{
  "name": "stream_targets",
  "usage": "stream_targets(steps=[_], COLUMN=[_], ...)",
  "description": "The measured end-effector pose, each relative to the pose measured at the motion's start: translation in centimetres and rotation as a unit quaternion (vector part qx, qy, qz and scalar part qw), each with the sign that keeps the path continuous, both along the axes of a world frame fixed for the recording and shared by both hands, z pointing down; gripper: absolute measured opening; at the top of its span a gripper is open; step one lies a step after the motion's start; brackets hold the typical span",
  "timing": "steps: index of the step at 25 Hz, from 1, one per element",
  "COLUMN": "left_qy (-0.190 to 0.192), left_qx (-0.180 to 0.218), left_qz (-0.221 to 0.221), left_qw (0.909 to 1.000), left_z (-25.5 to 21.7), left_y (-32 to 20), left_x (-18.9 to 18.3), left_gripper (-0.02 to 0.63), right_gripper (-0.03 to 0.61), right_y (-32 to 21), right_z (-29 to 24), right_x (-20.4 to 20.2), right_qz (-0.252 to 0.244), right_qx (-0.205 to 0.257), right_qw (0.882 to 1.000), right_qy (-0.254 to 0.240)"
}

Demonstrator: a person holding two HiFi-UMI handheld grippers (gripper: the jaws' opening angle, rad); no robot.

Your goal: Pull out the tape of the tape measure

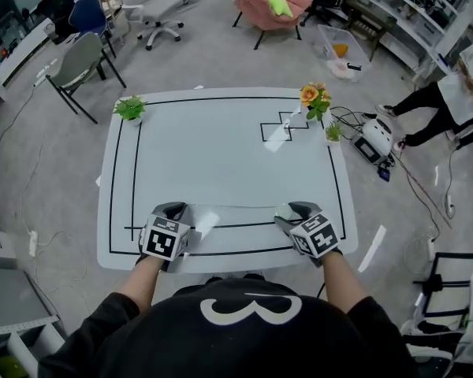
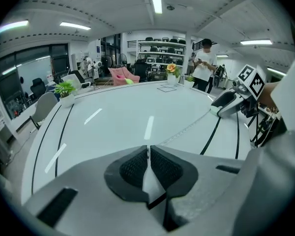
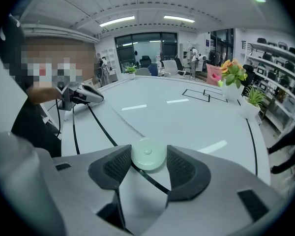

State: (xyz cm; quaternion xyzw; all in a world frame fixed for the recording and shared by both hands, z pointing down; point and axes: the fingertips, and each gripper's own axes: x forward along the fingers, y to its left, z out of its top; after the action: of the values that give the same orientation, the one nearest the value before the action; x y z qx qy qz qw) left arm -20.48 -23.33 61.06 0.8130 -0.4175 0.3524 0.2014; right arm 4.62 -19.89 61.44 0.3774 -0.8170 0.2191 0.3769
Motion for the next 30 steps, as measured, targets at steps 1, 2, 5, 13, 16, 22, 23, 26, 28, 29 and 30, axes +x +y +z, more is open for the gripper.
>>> stream_targets(steps=[1,2,5,13,16,22,23,26,28,29,30], left_qy=[-0.002,-0.002,0.010,0.045,0.082,0.183,0.202,0.260,0.289,0.302,0.314], left_qx=[-0.002,-0.004,-0.008,-0.012,-0.013,0.017,0.025,0.049,0.068,0.075,0.081], left_qz=[0.003,0.005,0.010,0.014,0.012,0.043,0.056,0.098,0.125,0.135,0.142], left_qw=[1.0000,1.0000,0.9999,0.9988,0.9965,0.9820,0.9774,0.9595,0.9467,0.9408,0.9354], left_z=[0.1,0.2,0.0,-1.6,-3.2,-9.4,-10.7,-15.1,-17.9,-19.1,-20.2], left_y=[0.0,0.0,-0.1,-0.3,-0.4,0.1,0.4,1.6,2.7,3.2,3.7], left_x=[0.0,0.0,0.1,-1.5,-1.7,0.1,0.7,2.2,3.0,3.4,3.7], left_gripper=[0.014,0.019,0.073,0.173,0.178,0.175,0.166,0.136,0.056,0.020,0.014], right_gripper=[0.224,0.224,0.225,0.227,0.227,0.218,0.200,0.101,0.014,0.005,0.003], right_y=[0.1,0.1,0.2,0.1,0.2,1.1,1.5,2.9,3.8,4.2,4.6], right_z=[0.0,0.0,-0.1,-2.7,-5.3,-12.2,-13.4,-17.1,-18.9,-19.6,-20.3], right_x=[-0.1,-0.3,-0.4,0.6,0.0,-3.7,-4.5,-6.5,-7.3,-7.6,-7.7], right_qz=[0.000,-0.001,-0.001,0.072,0.099,0.110,0.106,0.095,0.086,0.082,0.079], right_qx=[-0.003,-0.006,-0.006,0.028,0.054,0.111,0.122,0.155,0.175,0.182,0.187], right_qw=[1.000,1.000,1.000,0.996,0.990,0.969,0.965,0.951,0.947,0.946,0.945], right_qy=[0.000,0.000,0.001,-0.046,-0.087,-0.193,-0.208,-0.249,-0.256,-0.256,-0.256])
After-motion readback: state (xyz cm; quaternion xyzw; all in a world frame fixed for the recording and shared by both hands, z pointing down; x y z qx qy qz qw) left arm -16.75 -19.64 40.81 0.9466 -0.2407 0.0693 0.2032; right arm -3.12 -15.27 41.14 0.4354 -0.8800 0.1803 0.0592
